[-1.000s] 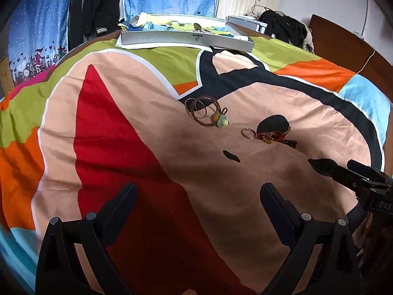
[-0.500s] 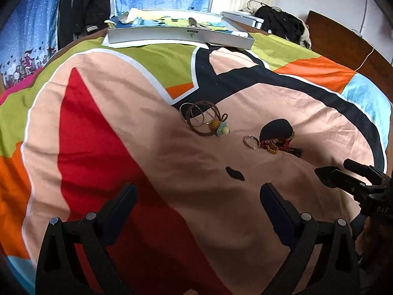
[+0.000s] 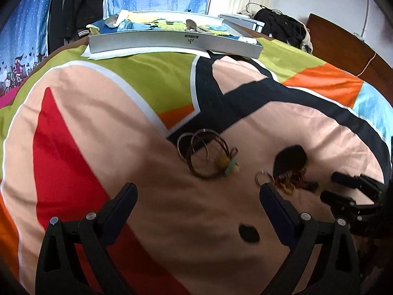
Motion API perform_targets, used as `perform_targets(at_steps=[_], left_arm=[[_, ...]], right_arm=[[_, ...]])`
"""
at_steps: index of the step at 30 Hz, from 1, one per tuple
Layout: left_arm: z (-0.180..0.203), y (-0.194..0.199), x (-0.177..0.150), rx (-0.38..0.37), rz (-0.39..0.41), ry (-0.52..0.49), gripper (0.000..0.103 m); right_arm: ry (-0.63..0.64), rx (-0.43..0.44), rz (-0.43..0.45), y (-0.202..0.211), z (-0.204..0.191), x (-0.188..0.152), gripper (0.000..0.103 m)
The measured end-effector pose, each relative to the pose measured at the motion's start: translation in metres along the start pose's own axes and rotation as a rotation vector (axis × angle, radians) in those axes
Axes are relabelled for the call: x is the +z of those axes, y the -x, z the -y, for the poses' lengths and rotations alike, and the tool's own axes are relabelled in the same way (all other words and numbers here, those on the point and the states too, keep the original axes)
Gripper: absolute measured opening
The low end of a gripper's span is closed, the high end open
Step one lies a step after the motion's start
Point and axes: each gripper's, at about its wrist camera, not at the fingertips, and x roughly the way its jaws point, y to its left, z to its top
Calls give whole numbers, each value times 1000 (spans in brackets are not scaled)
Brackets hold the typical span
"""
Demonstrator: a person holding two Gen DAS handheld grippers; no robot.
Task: Organize jewelry
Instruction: 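Grasp the brown cord bracelet with the left tool while the right tool grasps the red bracelet, then carry the brown cord bracelet and red bracelet over the white tray with both tools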
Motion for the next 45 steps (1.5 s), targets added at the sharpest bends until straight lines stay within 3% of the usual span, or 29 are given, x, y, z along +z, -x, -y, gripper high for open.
perform_targets(at_steps=[3,7,10,14,20,23,29,45], left_arm=[[-5,-10,7,-11,1,19,92],[-11,-24,13,-11,-26,43,68],[-15,-34,15,-23,-49,65,55],[-15,-43,17,-15,-62,68,47],[-18,-44,19,-4,-60,69,20],[-15,-45,18,-39,-72,63,5],[5,-41,10,-81,-85,-12,1],[45,-8,-23,-179,-139,-81,0]], right_arm=[[6,9,-14,-12,3,4,68],[11,29,-16,-21,6,7,62],[26,39,-23,-27,5,7,55],[37,47,-38,-31,4,6,46],[32,80,-69,-39,4,3,34],[23,102,-77,-42,4,2,27],[-4,138,-90,-42,5,-2,16],[-38,148,-77,-28,-2,-2,15]])
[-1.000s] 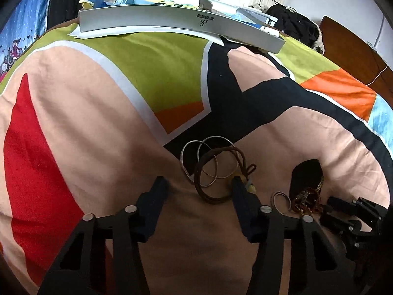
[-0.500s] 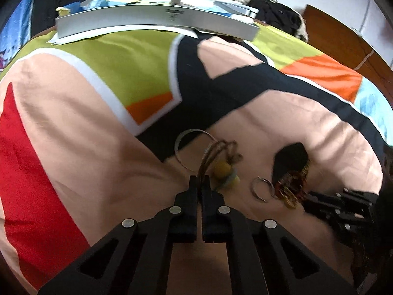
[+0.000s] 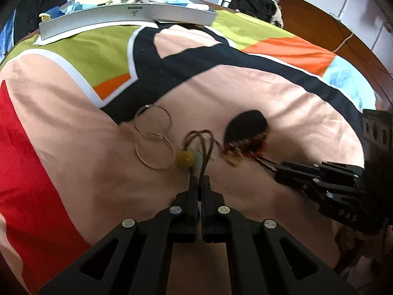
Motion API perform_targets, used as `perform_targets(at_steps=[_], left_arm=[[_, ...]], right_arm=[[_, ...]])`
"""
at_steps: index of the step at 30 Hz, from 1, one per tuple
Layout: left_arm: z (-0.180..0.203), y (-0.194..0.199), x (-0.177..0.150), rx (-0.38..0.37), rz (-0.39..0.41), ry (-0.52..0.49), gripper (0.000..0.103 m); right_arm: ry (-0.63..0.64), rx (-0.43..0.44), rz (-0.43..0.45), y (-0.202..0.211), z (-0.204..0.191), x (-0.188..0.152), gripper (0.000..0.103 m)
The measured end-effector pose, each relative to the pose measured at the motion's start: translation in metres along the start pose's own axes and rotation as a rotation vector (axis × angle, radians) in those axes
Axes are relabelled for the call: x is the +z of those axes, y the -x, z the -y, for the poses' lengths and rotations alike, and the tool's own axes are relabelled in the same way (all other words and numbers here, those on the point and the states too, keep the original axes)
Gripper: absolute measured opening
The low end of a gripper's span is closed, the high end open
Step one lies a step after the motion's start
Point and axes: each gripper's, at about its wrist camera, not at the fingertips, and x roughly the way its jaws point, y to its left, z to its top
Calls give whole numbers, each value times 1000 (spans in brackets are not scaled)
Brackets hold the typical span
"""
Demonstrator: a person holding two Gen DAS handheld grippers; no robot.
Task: Organize jewelry
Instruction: 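Carry the brown cord bracelet and red bracelet over the white tray with both tools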
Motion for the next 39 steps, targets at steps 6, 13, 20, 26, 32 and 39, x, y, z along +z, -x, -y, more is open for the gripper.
perform_targets(at_steps=[6,13,20,26,32,39], left_arm=[[12,20,-14,-22,-3,1,0],[16,46,-20,-31,-3,4,0],[12,69,-16,-28,-14,-4,0],[15,89,-9,-8,-16,-39,0],[8,103,16,6,9,-18,0],[-22,122,78,55,116,-4,0]], right_arm=[[-33,17,20,20,-7,-11,15],[21,-40,68,47,-30,-21,15],[76,-80,153,71,-53,-24,15],[102,-75,200,77,-63,-16,15],[125,-47,249,85,-74,-1,15],[164,-6,308,85,-81,45,15]])
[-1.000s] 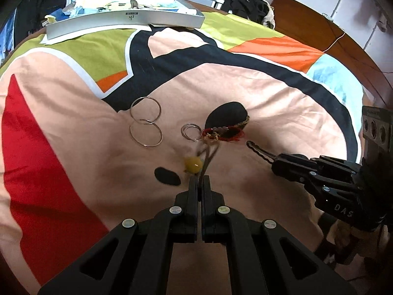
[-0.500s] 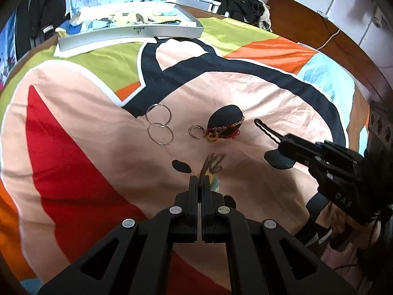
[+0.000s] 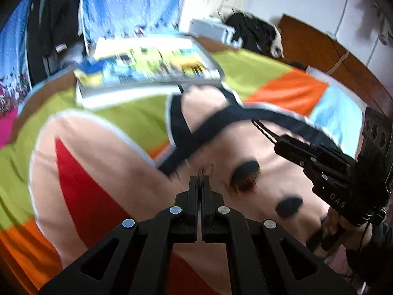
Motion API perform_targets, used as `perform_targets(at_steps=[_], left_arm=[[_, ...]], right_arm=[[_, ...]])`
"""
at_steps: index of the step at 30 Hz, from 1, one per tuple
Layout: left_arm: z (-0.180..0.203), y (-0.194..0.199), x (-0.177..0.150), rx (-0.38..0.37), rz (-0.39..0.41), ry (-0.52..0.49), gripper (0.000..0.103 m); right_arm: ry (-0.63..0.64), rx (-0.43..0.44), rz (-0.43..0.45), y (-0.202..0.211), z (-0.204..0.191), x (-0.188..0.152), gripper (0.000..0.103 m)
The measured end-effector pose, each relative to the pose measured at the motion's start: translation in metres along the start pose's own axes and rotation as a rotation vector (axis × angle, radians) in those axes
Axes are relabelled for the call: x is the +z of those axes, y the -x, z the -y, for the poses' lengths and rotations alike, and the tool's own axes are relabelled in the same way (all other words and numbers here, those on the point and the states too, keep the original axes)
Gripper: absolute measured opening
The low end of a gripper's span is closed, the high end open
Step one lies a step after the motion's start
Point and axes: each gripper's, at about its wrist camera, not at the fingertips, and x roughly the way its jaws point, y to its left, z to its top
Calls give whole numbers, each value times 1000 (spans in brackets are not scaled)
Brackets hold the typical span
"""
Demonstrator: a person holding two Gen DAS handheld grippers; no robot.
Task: Organize jewelry
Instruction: 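Carry the brown cord bracelet and red bracelet over the white tray with both tools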
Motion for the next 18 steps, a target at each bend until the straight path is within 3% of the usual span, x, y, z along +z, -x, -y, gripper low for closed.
perform_targets(at_steps=[4,11,18], left_arm=[[-24,2,44,27,121,-3,0],[-64,-35,119,47,265,-2,0],[-95,-92,162,4,299,27,0]], right_arm=[[1,21,41,-19,10,41,15],[-25,29,76,-80,37,118,15],[-112,-9,74,-144,72,158,15]])
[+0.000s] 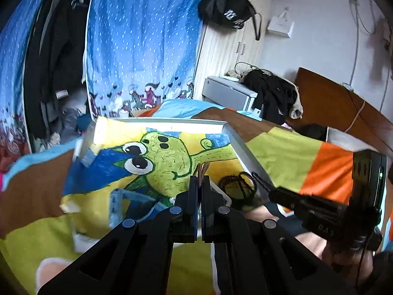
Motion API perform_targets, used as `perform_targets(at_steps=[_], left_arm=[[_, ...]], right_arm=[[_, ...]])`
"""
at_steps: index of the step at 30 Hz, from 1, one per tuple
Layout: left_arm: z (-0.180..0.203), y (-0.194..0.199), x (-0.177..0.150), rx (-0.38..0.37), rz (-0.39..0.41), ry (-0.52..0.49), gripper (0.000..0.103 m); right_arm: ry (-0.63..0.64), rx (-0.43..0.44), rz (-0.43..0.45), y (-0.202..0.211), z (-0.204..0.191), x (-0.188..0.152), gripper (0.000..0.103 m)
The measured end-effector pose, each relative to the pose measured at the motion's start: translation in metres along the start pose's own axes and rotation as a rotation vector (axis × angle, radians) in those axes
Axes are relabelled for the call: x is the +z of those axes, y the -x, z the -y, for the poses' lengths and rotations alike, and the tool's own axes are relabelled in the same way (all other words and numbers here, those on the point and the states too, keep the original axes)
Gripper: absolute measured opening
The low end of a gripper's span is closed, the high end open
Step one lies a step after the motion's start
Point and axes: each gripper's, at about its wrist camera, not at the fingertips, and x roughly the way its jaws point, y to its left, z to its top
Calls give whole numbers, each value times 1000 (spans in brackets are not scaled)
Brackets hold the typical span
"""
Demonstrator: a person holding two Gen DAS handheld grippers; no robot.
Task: Organize jewelry
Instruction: 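Carry the brown cord bracelet and red bracelet over the white tray with both tools, then lower both bracelets into the white tray and open both tools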
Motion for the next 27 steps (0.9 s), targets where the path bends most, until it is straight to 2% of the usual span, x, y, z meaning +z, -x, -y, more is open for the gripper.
perform_targets(at_steps=[6,11,14,17,18,19,20,22,26,27], left_arm=[[-25,-37,-17,5,-54,74,0],[-36,-45,-31,15,-109,77,0],[-44,-46,-35,23,-115,89,1],[-48,-44,-38,26,-135,96,5],[-48,-43,-39,26,-137,98,12],[-47,-42,-39,23,-134,100,24],[-47,-38,-40,6,-124,103,30],[-44,-32,-39,0,-99,103,51],[-36,-16,-35,4,-58,90,59],[-35,-14,-34,7,-55,90,61]], right_arm=[[-138,-32,-65,-37,32,-6,15],[-114,-75,-109,-55,37,-14,15],[-98,-88,-117,-63,36,-15,15],[-74,-106,-120,-70,34,-15,16],[-68,-110,-120,-71,34,-15,16],[-64,-112,-121,-73,33,-16,16],[-61,-112,-122,-73,33,-17,17],[-55,-108,-120,-73,31,-17,21],[-7,-109,-107,-65,22,-19,32],[4,-114,-104,-63,20,-19,37]])
